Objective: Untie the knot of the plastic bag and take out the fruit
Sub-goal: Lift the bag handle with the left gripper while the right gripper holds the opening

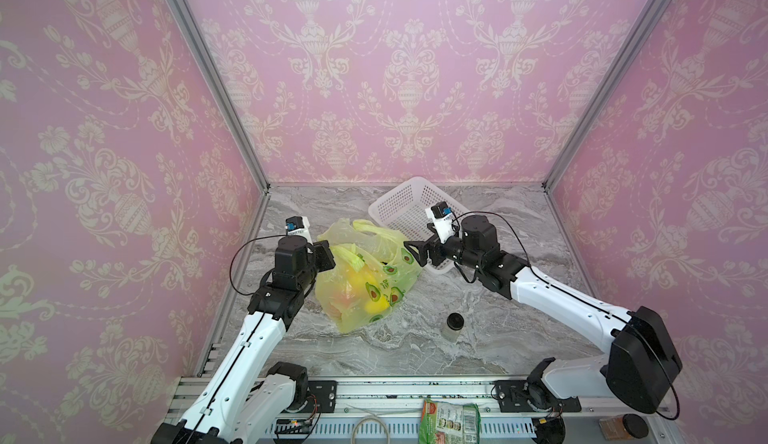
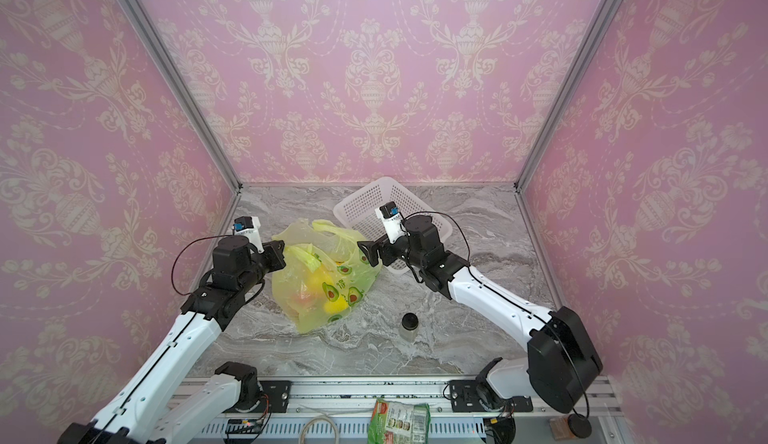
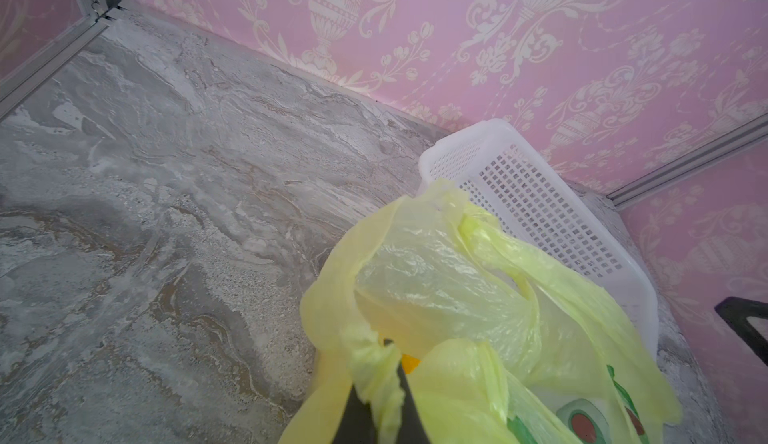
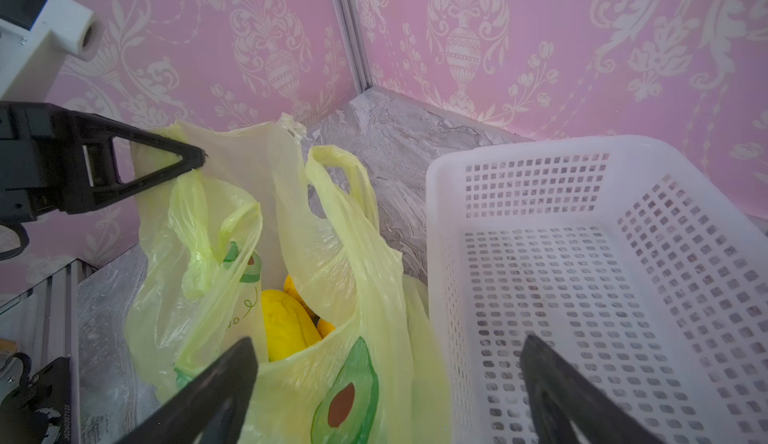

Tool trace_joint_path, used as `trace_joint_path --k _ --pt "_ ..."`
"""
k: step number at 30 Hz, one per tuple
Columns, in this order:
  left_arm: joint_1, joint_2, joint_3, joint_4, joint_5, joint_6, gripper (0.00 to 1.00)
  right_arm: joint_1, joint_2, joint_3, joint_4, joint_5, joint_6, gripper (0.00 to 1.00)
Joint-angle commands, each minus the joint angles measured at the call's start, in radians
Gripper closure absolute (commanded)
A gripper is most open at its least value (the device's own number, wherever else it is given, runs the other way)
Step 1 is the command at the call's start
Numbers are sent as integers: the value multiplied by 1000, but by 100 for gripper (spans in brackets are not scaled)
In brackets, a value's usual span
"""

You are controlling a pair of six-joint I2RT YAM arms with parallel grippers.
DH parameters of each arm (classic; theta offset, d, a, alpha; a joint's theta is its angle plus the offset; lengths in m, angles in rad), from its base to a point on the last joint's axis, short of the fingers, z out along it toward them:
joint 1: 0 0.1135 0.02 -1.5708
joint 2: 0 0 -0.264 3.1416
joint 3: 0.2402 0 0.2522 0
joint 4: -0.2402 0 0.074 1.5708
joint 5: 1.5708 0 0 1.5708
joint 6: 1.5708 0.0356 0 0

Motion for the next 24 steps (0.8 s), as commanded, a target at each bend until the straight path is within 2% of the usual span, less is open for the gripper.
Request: trace_joint_path --k 1,6,10,13,17,21,24 --pt "-10 -5 8 41 82 4 94 12 88 98 -66 7 6 0" --pt "-14 -3 7 37 78 8 93 39 262 319 -177 20 -13 0" --pt "-16 -1 8 39 87 7 93 49 419 510 -301 77 -18 0" --pt "-17 -4 7 36 82 8 93 51 500 610 -361 76 -22 6" --pt "-17 -4 7 27 61 12 93 66 499 601 -324 66 -26 6" --pt "-17 1 8 15 49 13 92 74 444 550 -277 35 -27 0" --pt "-16 1 8 14 48 14 93 82 409 502 -239 6 -25 0"
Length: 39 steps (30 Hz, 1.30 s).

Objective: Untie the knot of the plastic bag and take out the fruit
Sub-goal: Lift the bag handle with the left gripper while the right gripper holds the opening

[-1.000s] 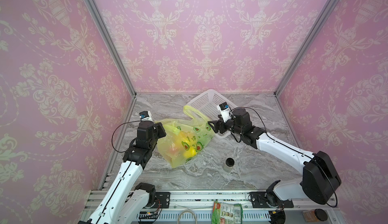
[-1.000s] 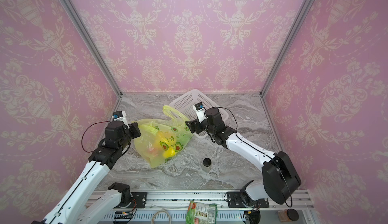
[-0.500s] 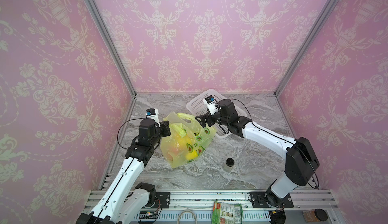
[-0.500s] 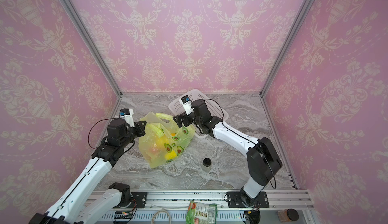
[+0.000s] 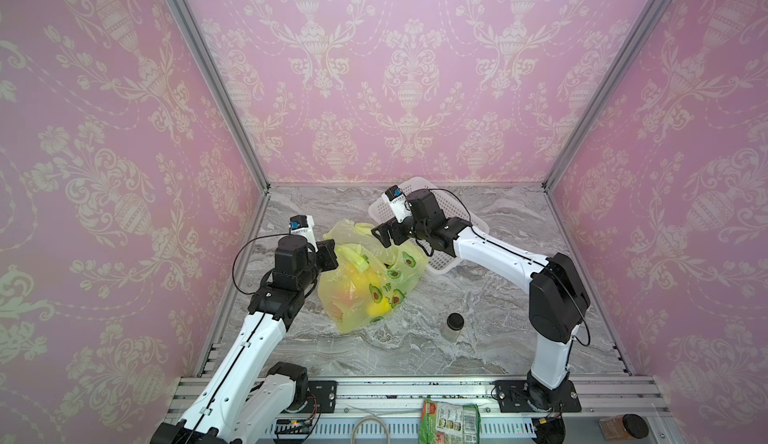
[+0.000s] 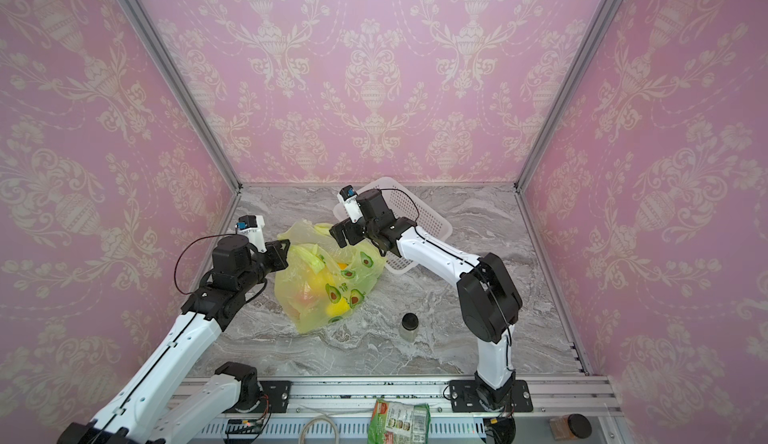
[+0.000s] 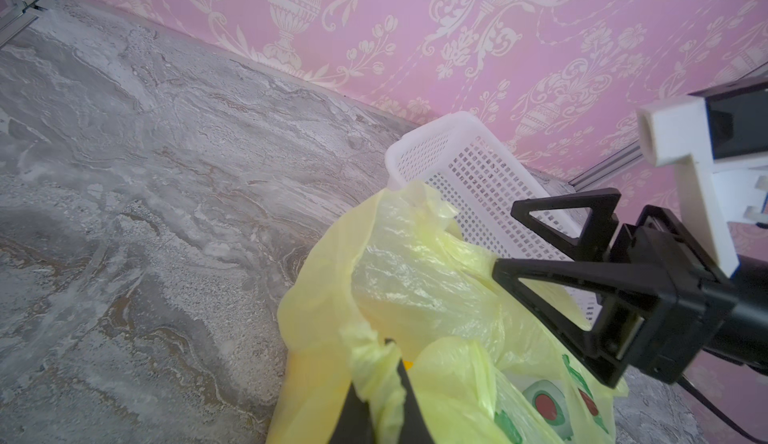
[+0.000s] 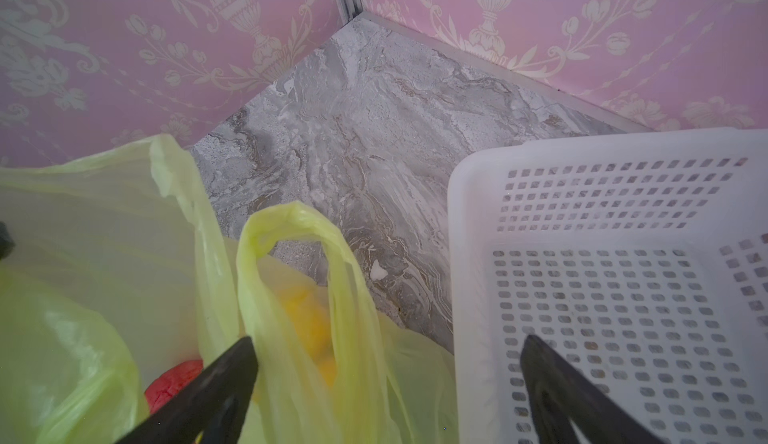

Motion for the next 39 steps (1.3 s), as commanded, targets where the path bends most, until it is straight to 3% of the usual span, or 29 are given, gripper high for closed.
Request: trace_joint_path --k 1,4,6,7,11,13,19,26,29,33,39 --pt "-9 -1 7 -5 -10 13 93 13 -57 -37 42 -42 -11 0" --pt "-8 -2 8 -16 -15 14 92 21 -5 5 2 -18 -11 1" --pt "-9 1 51 -40 -30 14 92 23 35 50 -37 11 -10 10" --pt "-9 4 62 -63 -48 13 93 23 52 72 -51 17 -7 22" --pt "-6 25 118 -148 -99 14 92 22 69 125 -54 36 18 86" --pt "-5 51 161 -185 -90 12 93 22 65 144 -44 55 36 100" --pt "48 171 355 -296 -91 -54 98 20 33 217 30 111 70 100" --pt "114 374 800 -520 -68 -55 100 -1 28 308 139 1 119 100" --pt "135 403 900 -546 -104 1 100 -15 44 327 192 -31 160 100" --pt "133 379 848 -512 -62 54 100 -23 27 216 321 -61 196 100" --pt "132 283 504 -394 54 40 100 -23 -34 -71 614 -111 227 100"
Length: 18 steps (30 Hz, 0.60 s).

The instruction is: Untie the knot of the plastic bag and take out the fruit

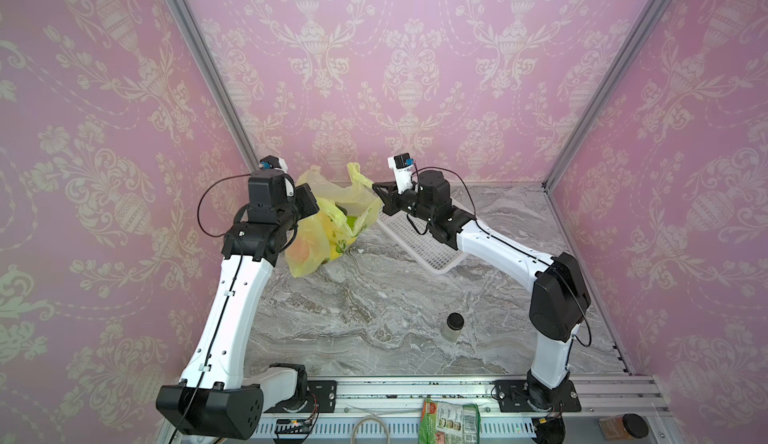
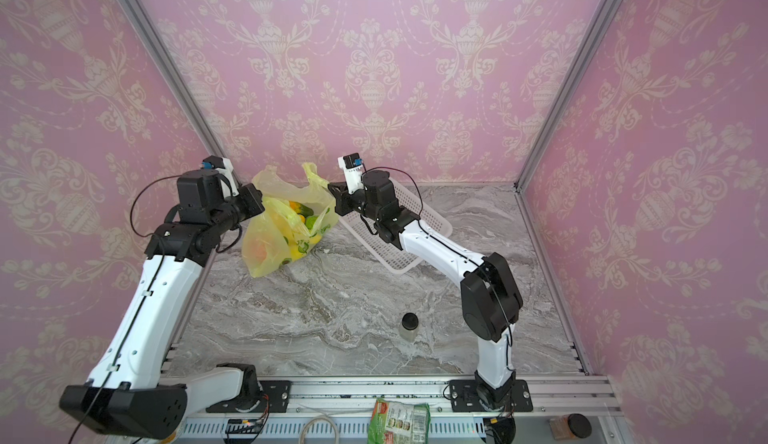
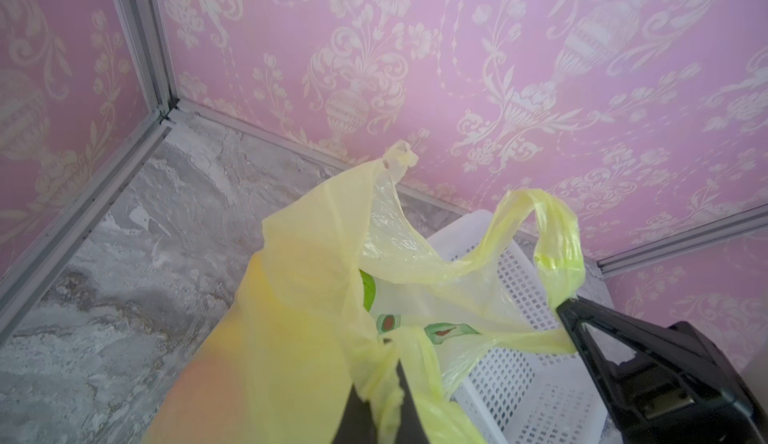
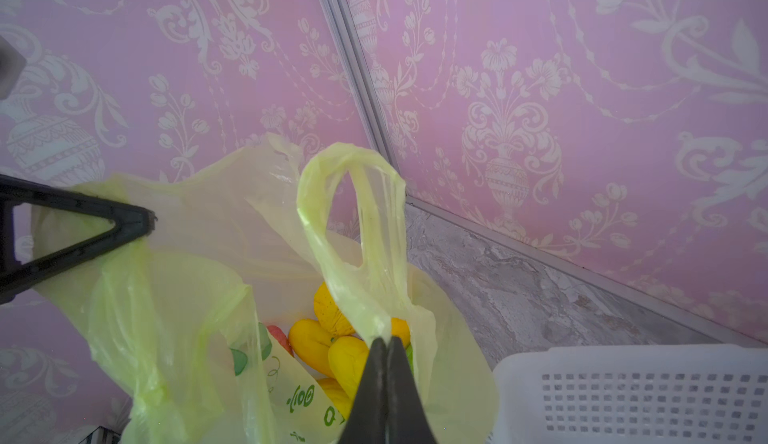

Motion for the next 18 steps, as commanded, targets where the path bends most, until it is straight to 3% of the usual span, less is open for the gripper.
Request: trace_joint_path --k 1,4,7,8,10,12,14,18 --pt "-1 -23 -149 20 90 18 100 3 -59 -145 237 -41 55 100" --pt "-2 -36 -206 13 111 21 97 4 -83 -268 360 -22 82 100" --pt "-4 -34 -188 -8 106 40 78 4 -110 -371 447 -4 112 100" --pt "-5 -33 -176 -16 101 44 69 6 -120 -409 464 -2 116 100" --pt "-5 -33 -130 -41 71 50 34 13 -150 -459 484 12 108 100" --pt "-9 -27 -62 -76 24 57 14 23 -184 -495 483 40 82 100" --pt "-19 -5 28 -105 -12 70 5 33 -221 -524 464 77 55 97" --pt "-46 104 253 -206 -116 122 1 49 -284 -577 425 132 24 95"
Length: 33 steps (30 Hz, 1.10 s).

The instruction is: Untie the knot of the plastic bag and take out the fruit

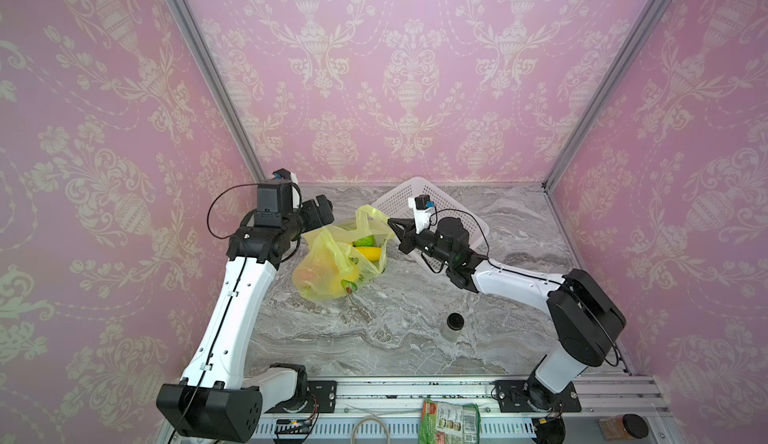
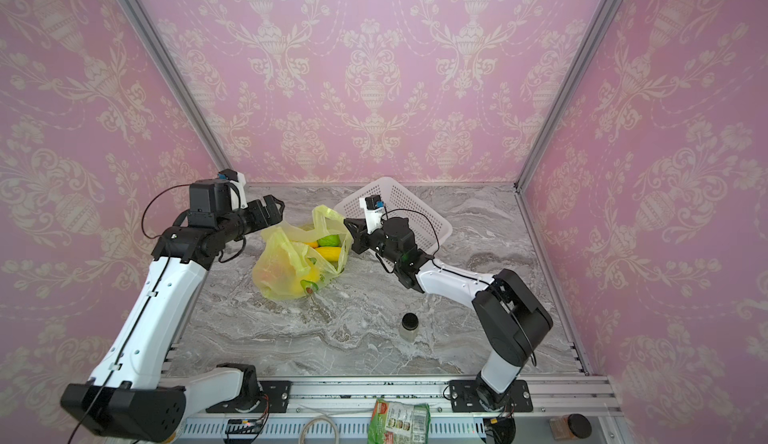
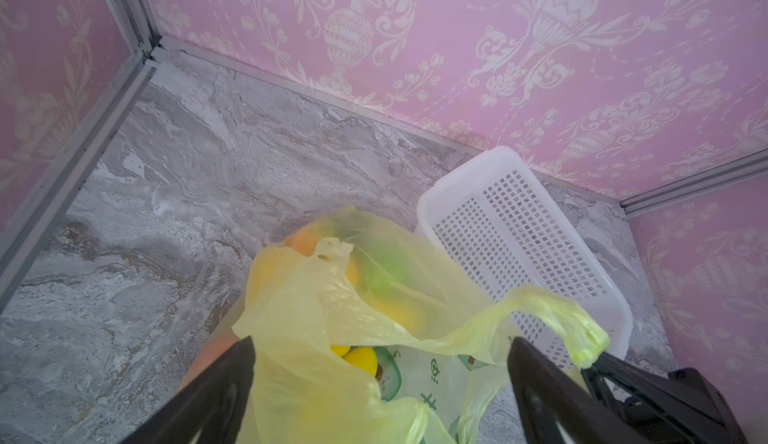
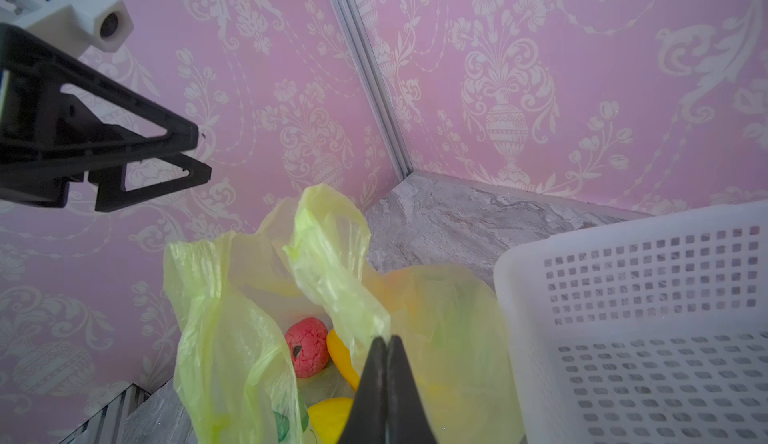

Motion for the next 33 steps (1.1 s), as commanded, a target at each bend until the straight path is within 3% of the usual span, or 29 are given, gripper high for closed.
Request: trace_joint_path --k 1,5,8,12,14,17,21,24,28,33 --pt "-21 89 156 -99 -120 77 1 16 -62 -51 20 84 -51 95" --pt "-29 225 292 -154 -111 175 1 23 -107 -92 -13 124 -92 93" --pt "-62 253 220 -119 -15 307 1 24 -139 -109 -48 178 -116 87" --pt "-86 236 35 -17 81 461 4 23 -183 -150 -43 220 -141 71" --pt "-86 236 -3 -6 70 510 7 23 -203 -168 -39 205 -149 62" --pt "-86 196 -75 48 59 595 11 22 -231 -183 -42 150 -166 40" --pt "-85 123 -165 120 14 644 7 25 -255 -186 -55 79 -170 12" --pt "-85 131 -169 94 64 679 7 29 -244 -134 -140 9 -182 2" --pt "-84 142 -170 54 84 767 11 37 -215 -67 -240 -80 -200 0" --pt "-74 104 -208 82 50 784 7 68 -196 -22 -326 -202 -294 0"
